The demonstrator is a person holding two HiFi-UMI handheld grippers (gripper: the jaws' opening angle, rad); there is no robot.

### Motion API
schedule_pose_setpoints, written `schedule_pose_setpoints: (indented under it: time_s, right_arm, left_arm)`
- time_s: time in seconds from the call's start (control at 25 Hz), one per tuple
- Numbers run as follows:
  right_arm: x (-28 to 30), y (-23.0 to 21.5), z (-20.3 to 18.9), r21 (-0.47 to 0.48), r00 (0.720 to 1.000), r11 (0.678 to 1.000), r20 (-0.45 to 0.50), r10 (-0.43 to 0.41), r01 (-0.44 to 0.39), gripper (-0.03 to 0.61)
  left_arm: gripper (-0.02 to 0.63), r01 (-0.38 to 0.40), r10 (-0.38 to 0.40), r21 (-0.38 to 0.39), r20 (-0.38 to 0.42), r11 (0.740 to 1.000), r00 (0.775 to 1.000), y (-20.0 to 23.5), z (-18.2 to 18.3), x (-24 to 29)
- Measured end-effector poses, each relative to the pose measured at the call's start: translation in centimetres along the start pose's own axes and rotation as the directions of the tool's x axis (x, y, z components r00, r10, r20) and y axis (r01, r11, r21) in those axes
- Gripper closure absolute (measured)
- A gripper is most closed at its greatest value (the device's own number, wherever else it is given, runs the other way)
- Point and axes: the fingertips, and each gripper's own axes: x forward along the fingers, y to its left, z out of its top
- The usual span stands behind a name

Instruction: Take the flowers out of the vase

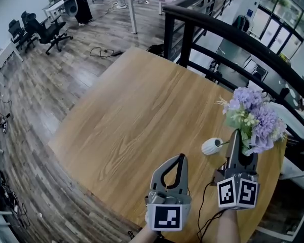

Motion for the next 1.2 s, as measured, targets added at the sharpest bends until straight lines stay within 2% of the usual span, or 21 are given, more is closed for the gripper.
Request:
schedule_pose_setpoints:
  time_s: [0.36, 0.56, 0.72, 1.2]
  right_arm:
    - [-2.5, 0.3, 3.7, 0.003, 0.997, 1.0, 0.076, 0.001, -0.001, 0.474]
    - [-4.1, -0.2, 4.5, 0.01, 0.997, 1.0, 0.077, -0.013, 0.012, 0.474]
    - [-5.4, -0.4, 3.7, 0.02, 0.999, 0.999, 0.042, -0.029, 0.029, 0.474]
    - [-9.9, -0.6, -1.5, 0.024, 0.995, 0.999, -0.091, -0.042, 0.044, 0.474]
  left_arm:
    - [0.577, 0.002, -0.002, 0.011, 0.038, 1.0, 0.999, -0.5, 1.5, -2.0]
    - [0.577, 0.012, -0.013, 0.018, 0.045, 1.0, 0.999, -1.3, 2.3, -2.9]
    - [0.577, 0.024, -0.025, 0.022, 0.063, 0.999, 0.998, -1.9, 2.5, -3.4]
    - [0.577, 0.061, -0.062, 0.043, 0.038, 0.997, 0.997, -3.7, 1.8, -4.5]
